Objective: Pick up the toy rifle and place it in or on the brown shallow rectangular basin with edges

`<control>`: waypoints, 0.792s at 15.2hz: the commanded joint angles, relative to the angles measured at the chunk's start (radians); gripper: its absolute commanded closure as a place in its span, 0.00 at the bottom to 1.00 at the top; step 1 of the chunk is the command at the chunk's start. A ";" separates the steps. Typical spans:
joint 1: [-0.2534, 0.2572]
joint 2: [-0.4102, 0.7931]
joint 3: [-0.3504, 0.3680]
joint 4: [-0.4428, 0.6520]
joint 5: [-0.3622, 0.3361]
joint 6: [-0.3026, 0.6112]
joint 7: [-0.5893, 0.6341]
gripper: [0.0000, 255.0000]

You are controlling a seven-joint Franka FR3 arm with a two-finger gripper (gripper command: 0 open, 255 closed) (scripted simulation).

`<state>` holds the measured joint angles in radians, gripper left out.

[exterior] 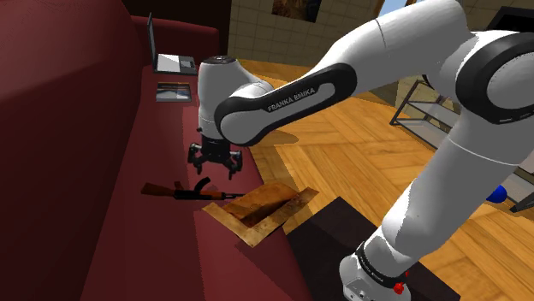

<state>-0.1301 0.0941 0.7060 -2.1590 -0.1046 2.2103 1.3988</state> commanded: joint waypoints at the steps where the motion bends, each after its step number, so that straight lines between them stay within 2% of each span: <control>1: 0.026 0.109 -0.011 0.071 -0.094 0.001 0.131 0.00; 4: 0.094 0.256 -0.062 0.193 -0.198 -0.019 0.282 0.00; 12: 0.121 0.324 -0.099 0.171 -0.254 0.058 0.322 0.00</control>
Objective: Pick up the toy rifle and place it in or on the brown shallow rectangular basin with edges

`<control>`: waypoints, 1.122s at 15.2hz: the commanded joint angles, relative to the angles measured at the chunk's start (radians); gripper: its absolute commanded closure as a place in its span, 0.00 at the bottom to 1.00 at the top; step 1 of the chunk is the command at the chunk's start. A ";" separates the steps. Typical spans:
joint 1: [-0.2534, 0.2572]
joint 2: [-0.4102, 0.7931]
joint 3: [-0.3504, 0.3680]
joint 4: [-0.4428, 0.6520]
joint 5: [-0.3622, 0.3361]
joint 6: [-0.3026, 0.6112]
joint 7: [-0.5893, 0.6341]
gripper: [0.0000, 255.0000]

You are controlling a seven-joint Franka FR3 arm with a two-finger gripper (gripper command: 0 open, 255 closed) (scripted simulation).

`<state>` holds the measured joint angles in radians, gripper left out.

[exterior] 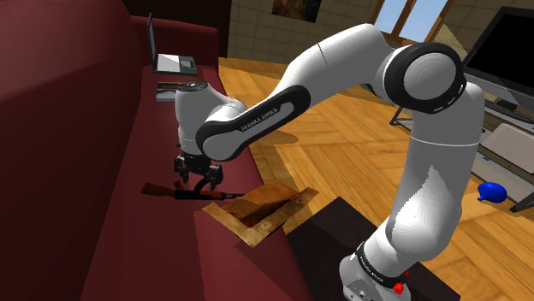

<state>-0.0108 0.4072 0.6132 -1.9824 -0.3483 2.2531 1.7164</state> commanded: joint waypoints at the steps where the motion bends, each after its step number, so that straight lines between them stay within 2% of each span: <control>1: 0.002 0.011 -0.006 -0.005 -0.010 0.015 0.004 0.00; 8: 0.002 0.011 -0.006 -0.005 -0.010 0.015 0.004 0.00; 9: 0.002 0.011 -0.006 -0.006 -0.010 0.015 0.005 1.00; 17: 0.003 0.013 -0.007 -0.003 -0.011 0.014 0.006 1.00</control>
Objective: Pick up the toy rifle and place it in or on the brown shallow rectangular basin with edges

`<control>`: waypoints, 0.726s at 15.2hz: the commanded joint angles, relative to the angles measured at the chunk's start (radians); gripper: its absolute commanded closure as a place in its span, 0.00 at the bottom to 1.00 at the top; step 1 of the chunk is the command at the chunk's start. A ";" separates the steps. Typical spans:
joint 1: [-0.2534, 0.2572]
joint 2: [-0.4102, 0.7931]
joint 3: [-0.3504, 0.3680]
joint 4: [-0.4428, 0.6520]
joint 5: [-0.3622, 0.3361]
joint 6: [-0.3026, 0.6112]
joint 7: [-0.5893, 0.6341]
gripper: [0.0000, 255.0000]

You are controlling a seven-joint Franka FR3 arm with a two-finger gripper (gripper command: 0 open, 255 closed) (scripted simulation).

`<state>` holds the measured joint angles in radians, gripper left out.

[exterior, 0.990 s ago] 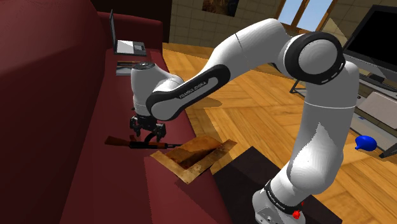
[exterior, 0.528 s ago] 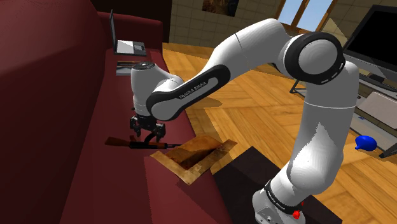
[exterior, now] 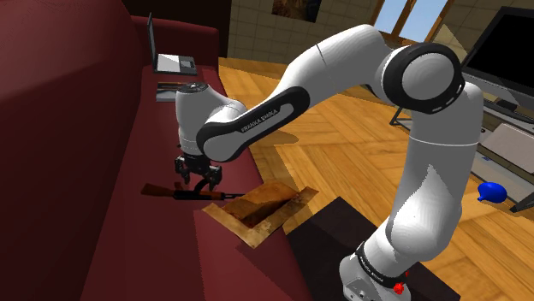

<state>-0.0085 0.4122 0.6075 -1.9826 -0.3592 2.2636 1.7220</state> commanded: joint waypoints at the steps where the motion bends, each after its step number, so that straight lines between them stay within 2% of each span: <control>1: -0.001 0.006 0.000 -0.005 0.001 0.004 -0.001 1.00; 11: -0.030 -0.081 0.039 0.026 0.074 -0.096 -0.051 1.00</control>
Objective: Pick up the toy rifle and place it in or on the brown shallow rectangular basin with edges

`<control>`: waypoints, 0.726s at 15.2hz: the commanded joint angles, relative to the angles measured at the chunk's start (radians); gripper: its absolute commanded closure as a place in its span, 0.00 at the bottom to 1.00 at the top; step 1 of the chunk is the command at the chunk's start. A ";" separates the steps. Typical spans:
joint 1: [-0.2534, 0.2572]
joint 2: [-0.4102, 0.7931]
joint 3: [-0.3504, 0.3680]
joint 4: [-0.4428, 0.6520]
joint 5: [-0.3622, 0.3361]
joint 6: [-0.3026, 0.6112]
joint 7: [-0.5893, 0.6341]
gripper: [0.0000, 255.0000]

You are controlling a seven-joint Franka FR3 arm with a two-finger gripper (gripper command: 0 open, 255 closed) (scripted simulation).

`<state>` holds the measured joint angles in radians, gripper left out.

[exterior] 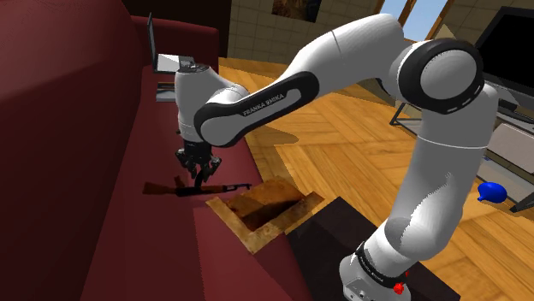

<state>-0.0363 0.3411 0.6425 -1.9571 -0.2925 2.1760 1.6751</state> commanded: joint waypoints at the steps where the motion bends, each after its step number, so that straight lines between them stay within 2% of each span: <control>1: -0.005 -0.017 0.007 0.005 0.014 -0.019 -0.009 1.00; 11: -0.024 -0.088 0.031 0.062 0.074 -0.129 -0.051 1.00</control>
<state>-0.0585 0.2589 0.6717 -1.9025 -0.2235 2.0586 1.6288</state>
